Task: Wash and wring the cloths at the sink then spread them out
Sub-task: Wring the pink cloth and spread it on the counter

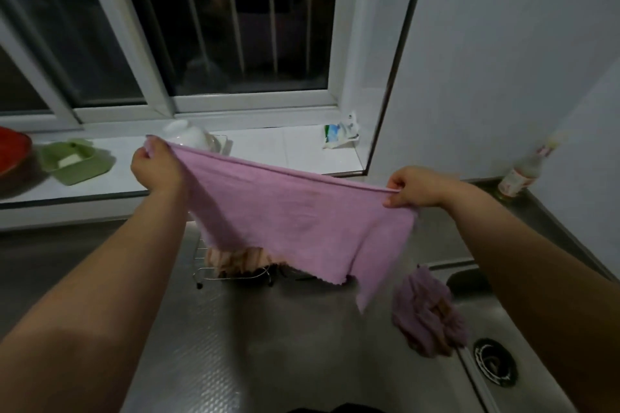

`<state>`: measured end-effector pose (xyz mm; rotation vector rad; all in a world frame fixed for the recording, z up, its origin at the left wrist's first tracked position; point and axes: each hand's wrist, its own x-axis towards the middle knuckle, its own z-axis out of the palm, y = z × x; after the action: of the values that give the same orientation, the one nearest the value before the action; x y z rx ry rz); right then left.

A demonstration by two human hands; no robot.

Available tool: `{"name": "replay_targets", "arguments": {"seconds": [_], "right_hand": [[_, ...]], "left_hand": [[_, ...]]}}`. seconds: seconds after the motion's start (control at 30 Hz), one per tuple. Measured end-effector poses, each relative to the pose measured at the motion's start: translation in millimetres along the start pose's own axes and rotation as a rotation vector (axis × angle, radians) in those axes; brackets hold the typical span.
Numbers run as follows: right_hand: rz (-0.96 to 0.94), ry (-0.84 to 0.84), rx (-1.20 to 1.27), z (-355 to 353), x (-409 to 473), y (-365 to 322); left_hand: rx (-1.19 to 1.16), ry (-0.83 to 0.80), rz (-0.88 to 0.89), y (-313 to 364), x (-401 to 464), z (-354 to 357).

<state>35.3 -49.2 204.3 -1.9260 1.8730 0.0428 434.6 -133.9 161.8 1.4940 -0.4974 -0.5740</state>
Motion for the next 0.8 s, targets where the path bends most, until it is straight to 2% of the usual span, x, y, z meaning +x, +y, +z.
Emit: {"name": "replay_targets", "arguments": {"seconds": [0.1, 0.23, 0.27, 0.4, 0.47, 0.53, 0.63, 0.7, 0.8], "right_hand": [[-0.040, -0.002, 0.038, -15, 5, -7], [-0.121, 0.203, 0.520, -43, 9, -13], [-0.112, 0.246, 0.545, -46, 14, -13], [0.011, 0.402, 0.355, -35, 58, -9], [0.111, 0.481, 0.420, -28, 78, -9], [0.168, 0.545, 0.675, -25, 91, -11], [0.130, 0.605, 1.115, -26, 102, -15], [0.082, 0.689, 1.068, -22, 107, -11], [0.000, 0.729, 0.801, -2, 92, -8]], "left_hand": [[-0.008, 0.043, -0.004, 3, 17, -4], [-0.072, 0.096, -0.002, 13, 49, -10], [-0.068, 0.084, 0.018, 14, 54, -9], [-0.015, -0.052, 0.059, 12, 63, 4], [-0.024, -0.125, 0.040, 9, 70, 11], [-0.050, -0.193, -0.029, 14, 76, 16], [-0.224, -0.284, -0.140, 24, 88, 21], [-0.328, -0.343, -0.190, 24, 93, 21], [-0.393, -0.404, -0.196, 8, 96, 10]]}}
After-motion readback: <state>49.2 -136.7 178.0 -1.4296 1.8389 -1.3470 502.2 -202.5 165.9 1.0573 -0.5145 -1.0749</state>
